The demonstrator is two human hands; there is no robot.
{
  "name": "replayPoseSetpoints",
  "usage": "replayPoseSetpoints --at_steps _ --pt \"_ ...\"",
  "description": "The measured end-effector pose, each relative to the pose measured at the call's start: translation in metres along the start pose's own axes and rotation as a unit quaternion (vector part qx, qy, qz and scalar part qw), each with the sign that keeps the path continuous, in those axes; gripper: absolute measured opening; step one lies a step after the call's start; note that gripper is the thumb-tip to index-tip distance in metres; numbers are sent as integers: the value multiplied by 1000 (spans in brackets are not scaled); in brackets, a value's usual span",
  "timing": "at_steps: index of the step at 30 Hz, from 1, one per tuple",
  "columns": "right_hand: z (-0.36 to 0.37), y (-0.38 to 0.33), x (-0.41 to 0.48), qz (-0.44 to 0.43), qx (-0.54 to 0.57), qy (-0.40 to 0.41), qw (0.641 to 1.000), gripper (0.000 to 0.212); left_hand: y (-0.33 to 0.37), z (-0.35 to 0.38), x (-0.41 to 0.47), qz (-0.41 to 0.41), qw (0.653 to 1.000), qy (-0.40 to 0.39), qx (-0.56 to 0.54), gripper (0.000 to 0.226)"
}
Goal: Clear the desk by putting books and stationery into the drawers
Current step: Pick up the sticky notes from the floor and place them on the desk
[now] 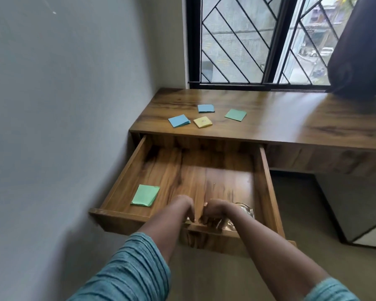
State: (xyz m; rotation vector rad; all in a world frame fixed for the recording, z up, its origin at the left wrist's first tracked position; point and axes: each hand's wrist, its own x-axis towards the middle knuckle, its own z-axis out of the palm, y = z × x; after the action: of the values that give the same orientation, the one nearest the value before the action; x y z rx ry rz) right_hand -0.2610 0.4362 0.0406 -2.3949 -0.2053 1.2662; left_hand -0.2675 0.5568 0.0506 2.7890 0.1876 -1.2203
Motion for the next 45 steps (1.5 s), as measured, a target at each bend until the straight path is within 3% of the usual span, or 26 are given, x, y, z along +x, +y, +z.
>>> replayPoseSetpoints --at_steps 2,6,10,13,17,25,29,31,34,39,45 --pt "-12 9 8 0 6 38 999 13 -5 -12 9 -13 998 -31 -50 25" --pt "-53 23 31 -24 29 166 985 18 -22 -44 43 -17 988 126 -90 19" --pt "-108 14 52 -47 56 245 967 19 -38 -104 70 -32 975 216 -40 26" --pt "-152 -1 78 -54 82 302 948 20 -47 -152 103 -30 961 267 -69 24" --pt "-216 -27 129 -49 133 335 932 22 -54 -215 162 -44 948 291 -119 28" --pt "-296 -76 238 -5 110 415 903 48 -74 -309 282 -32 942 312 -119 46" --pt "-311 -91 263 54 80 427 899 65 -82 -332 309 -53 957 257 -126 82" --pt "-315 -96 270 68 57 418 904 67 -85 -337 318 -56 959 249 -123 87" --pt "-320 -96 275 83 111 385 912 70 -88 -339 320 -52 954 250 -160 93" --pt "-313 -89 255 104 178 361 910 77 -75 -326 300 -20 911 312 -271 66" --pt "-277 -55 207 -2 253 374 892 70 -55 -280 244 21 846 365 -388 51"
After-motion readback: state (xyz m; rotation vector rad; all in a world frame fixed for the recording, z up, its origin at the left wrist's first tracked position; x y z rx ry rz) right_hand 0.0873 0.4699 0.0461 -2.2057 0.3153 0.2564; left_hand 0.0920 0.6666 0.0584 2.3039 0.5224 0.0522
